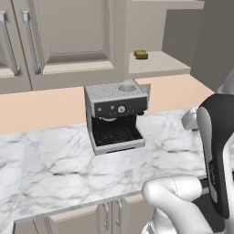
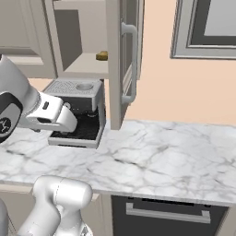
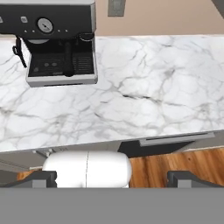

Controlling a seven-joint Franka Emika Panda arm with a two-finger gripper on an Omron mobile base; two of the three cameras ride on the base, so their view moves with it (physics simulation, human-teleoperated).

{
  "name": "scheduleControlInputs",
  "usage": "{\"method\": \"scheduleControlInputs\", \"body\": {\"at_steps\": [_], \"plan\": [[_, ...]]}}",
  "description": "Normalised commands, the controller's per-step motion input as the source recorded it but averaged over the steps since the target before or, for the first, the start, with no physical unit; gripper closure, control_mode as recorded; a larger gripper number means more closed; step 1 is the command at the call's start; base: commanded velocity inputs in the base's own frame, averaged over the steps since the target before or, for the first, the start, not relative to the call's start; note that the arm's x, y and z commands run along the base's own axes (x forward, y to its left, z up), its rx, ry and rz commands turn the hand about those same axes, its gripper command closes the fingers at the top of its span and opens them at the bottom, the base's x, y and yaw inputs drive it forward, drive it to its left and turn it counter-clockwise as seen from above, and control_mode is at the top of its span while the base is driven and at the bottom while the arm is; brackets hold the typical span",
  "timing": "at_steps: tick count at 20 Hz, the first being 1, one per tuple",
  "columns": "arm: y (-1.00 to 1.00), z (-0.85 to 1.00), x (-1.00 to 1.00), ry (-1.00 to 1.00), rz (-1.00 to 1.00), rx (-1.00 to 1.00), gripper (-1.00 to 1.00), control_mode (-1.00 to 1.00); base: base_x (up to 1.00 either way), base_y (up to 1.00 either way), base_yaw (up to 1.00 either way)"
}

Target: Locate and retrieve the sponge and bar soap from the cabinet. Place them next to the sink.

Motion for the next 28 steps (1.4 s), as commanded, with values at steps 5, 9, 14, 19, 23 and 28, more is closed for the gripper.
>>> {"method": "scheduleControlInputs", "body": {"at_steps": [5, 9, 14, 19, 23, 28], "plan": [[0.0, 0.0, 0.0, 0.0, 0.0, 0.0, -1.0, 1.0, 0.0, 0.0, 0.0], [0.0, 0.0, 0.0, 0.0, 0.0, 0.0, -1.0, 1.0, 0.0, 0.08, 0.0], [0.18, 0.07, 0.0, -0.07, -0.03, 0.02, -1.0, -1.0, 0.0, 0.06, 0.0], [0.25, 0.23, 0.06, -0.14, -0.05, 0.03, -1.0, -1.0, 0.0, 0.0, 0.0], [0.09, 0.47, 0.2, -0.11, -0.01, 0.06, -1.0, -1.0, 0.0, 0.0, 0.0], [0.0, 0.36, 0.32, -0.22, 0.0, 0.05, -1.0, -1.0, 0.0, 0.0, 0.0]]}}
